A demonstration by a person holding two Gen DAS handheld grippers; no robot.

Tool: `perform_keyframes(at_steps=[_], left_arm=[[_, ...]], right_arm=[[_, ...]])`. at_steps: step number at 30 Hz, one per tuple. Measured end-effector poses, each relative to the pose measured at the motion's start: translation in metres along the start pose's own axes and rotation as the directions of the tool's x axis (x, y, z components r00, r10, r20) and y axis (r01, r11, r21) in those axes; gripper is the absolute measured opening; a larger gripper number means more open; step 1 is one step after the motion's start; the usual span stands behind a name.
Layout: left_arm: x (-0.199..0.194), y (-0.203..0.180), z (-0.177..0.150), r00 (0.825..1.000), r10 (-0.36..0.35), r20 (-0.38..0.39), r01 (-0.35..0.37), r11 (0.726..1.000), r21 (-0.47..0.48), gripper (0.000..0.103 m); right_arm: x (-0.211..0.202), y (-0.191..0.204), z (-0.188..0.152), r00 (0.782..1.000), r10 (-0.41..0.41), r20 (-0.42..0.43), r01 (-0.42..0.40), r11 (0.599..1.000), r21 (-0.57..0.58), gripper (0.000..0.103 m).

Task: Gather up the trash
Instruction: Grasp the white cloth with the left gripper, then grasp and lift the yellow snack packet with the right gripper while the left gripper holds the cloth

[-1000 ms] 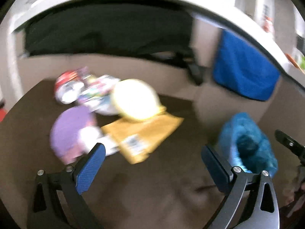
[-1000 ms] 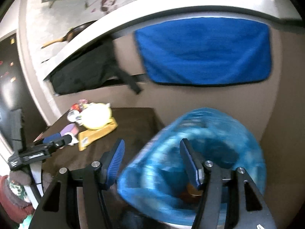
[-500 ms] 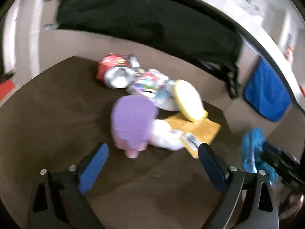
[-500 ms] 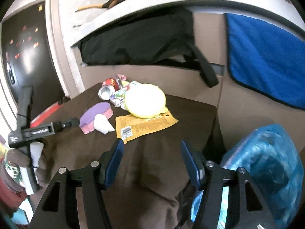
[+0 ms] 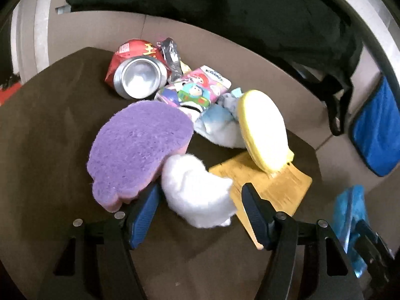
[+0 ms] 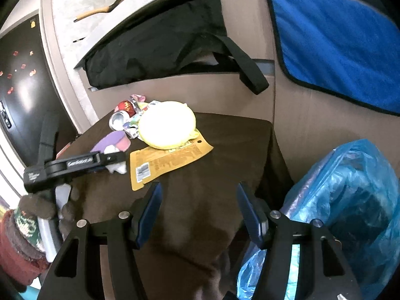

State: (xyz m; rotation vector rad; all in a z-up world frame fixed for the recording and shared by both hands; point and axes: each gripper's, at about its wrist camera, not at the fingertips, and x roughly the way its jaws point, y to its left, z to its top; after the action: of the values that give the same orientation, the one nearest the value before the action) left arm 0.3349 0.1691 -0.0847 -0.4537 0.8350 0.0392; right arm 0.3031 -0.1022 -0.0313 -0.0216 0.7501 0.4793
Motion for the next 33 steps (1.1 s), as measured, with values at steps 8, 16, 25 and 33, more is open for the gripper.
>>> perform_keyframes(at_steps=[8, 16, 25, 33], left_arm=[[-0.022, 0.030, 0.001, 0.998, -0.054, 0.036, 0.055, 0.998, -0.019, 0.024], [-0.067, 0.055, -0.016, 0.983, -0.095, 0.155, 0.091, 0.995, 0.034, 0.024], [-0.082, 0.074, -0.011, 0.961, -0.151, 0.231, 0.154, 0.988, 0.005, 0.024], [-0.089, 0.075, -0.011, 0.950, -0.177, 0.255, 0.183, 0.983, 0.002, 0.024]], right_arm=[[0.016, 0.019, 0.009, 0.999, 0.046, -0.020, -0.047, 0.999, -0.026, 0.059], [0.064, 0.048, 0.033, 0.984, 0.135, -0.117, -0.140, 0.990, -0.031, 0.060], [0.102, 0.063, 0.043, 0.987, -0.030, -0.159, 0.021, 0.998, -0.057, 0.060], [0.126, 0.049, 0.038, 0.973, -0.056, -0.225, 0.074, 0.994, 0.074, 0.063]])
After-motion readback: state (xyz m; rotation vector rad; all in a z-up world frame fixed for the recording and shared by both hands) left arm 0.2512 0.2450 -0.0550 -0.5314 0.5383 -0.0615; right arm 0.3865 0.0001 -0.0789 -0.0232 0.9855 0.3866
